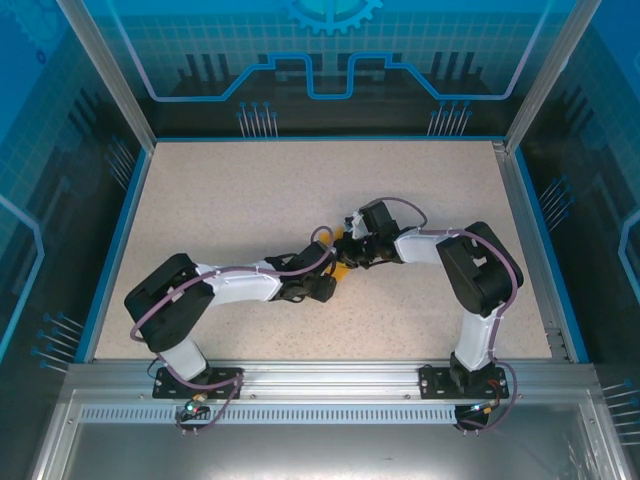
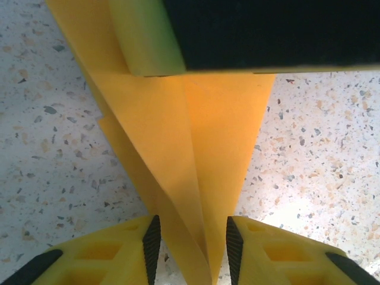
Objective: Fold a paper plane with a square sheet of paper (pick it up from the middle)
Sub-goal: Fourth fold the wing at the center of the table.
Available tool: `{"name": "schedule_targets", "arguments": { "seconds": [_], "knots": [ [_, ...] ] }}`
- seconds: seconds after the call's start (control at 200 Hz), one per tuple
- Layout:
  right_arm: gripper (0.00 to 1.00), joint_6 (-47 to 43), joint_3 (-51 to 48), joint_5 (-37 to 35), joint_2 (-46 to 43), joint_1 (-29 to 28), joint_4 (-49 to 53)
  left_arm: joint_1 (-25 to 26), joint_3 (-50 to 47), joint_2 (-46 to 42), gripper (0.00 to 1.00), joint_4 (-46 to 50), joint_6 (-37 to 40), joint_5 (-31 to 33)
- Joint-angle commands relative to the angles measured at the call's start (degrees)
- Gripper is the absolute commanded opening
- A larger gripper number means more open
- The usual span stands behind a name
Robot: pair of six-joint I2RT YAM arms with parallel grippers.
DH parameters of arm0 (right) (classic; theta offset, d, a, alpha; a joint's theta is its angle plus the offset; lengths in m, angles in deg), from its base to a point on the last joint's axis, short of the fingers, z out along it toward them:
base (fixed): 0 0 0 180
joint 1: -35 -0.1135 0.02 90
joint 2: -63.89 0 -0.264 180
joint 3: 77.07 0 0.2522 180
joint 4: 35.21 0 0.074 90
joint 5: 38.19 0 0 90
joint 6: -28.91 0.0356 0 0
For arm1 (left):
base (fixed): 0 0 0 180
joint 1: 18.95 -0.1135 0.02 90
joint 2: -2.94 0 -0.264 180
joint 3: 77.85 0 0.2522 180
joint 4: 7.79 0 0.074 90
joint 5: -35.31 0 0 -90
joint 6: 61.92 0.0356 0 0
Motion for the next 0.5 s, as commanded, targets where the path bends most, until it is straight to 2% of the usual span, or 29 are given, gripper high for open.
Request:
{"name": "schedule_targets", "arguments": {
  "seconds": [0.0, 0.495],
  "knots": [
    [0.18, 0.19, 1.11, 0.22, 0.73, -0.63, -0.05, 0.64, 1.99, 1.00, 0.34, 1.38, 1.18, 1.33],
    [0.19, -0.20, 0.87, -0.25, 0.42, -0.63, 1.11, 0.77, 0.56, 0.04, 0.10, 0.15, 0.13, 1.20]
  ]
}}
